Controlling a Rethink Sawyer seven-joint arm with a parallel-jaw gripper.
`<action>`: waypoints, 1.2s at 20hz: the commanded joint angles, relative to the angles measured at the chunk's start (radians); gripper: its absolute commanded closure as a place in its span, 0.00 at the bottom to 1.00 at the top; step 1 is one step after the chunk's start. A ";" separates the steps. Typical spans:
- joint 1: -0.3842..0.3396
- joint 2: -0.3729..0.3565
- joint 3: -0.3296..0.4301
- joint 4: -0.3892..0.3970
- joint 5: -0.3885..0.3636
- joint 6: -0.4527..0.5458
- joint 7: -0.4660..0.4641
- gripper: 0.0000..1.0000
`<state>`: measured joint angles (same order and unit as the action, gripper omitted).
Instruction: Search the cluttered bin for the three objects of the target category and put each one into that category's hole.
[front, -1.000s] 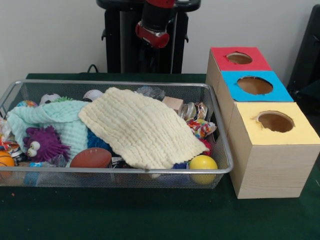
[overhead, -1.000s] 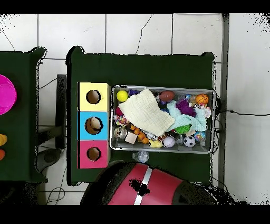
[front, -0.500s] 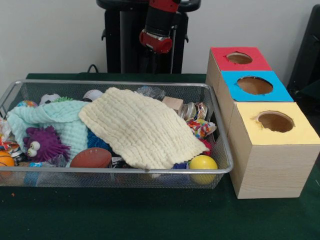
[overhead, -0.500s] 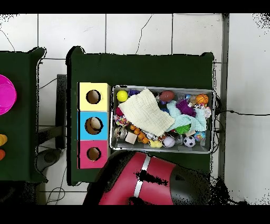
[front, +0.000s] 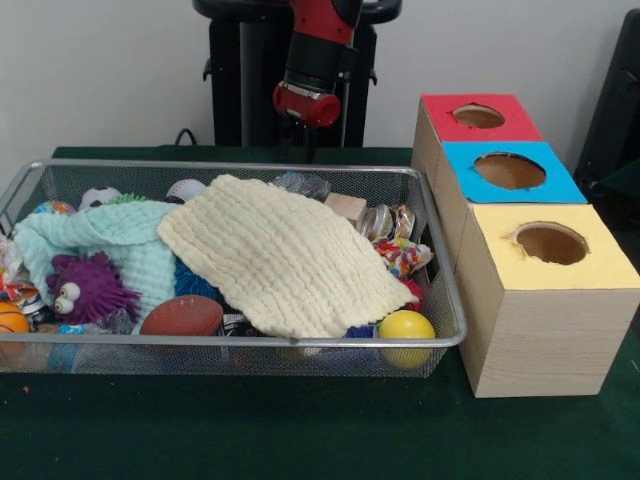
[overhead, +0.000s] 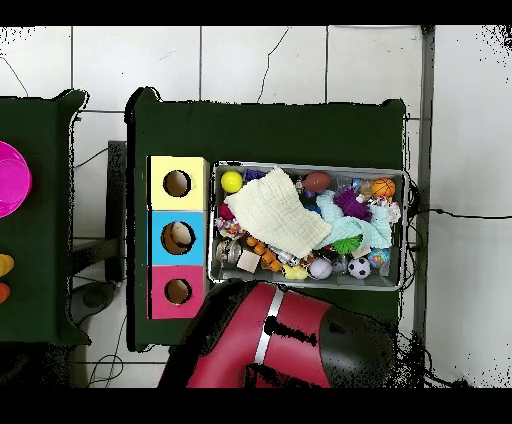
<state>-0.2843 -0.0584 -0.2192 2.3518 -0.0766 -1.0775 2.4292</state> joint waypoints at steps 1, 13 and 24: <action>-0.003 0.167 0.116 -0.193 0.096 0.060 0.213 0.00; -0.009 0.198 0.127 -0.237 0.104 0.137 0.166 0.00; 0.005 0.257 0.152 -0.235 0.120 -0.044 0.250 0.00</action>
<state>-0.2749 -0.0068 -0.2286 2.3429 -0.0657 -1.2239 2.4294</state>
